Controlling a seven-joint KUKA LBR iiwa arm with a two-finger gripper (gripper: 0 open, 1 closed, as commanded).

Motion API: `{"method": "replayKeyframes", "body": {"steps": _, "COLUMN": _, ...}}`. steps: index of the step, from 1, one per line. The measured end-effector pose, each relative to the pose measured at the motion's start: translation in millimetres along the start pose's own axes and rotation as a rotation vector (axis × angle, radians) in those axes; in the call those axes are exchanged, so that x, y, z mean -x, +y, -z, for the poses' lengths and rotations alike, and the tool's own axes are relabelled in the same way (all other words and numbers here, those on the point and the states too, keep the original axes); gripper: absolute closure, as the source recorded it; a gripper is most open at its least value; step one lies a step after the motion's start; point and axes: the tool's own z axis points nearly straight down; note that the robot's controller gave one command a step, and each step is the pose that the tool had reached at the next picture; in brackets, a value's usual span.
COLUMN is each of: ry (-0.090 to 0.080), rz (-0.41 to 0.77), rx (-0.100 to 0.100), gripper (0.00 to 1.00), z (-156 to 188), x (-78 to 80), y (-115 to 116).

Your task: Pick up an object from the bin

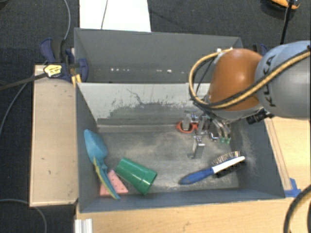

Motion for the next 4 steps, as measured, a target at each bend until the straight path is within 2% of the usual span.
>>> {"method": "replayKeyframes", "body": {"steps": 1, "ry": -0.008, "rz": -0.001, "rx": 0.0, "gripper": 0.0, "z": 4.5, "x": 1.8, "y": -0.1}}
{"method": "replayKeyframes", "body": {"steps": 2, "ry": -0.007, "rz": 0.113, "rx": 0.0, "gripper": 0.0, "z": -34.4, "x": -8.0, "y": -47.2}}
{"method": "replayKeyframes", "body": {"steps": 3, "ry": -0.006, "rz": 0.13, "rx": 0.001, "gripper": 0.0, "z": -45.6, "x": -58.0, "y": -68.2}}
{"method": "replayKeyframes", "body": {"steps": 4, "ry": -0.011, "rz": 0.24, "rx": 0.001, "gripper": 0.0, "z": -38.2, "x": -50.2, "y": -104.8}}
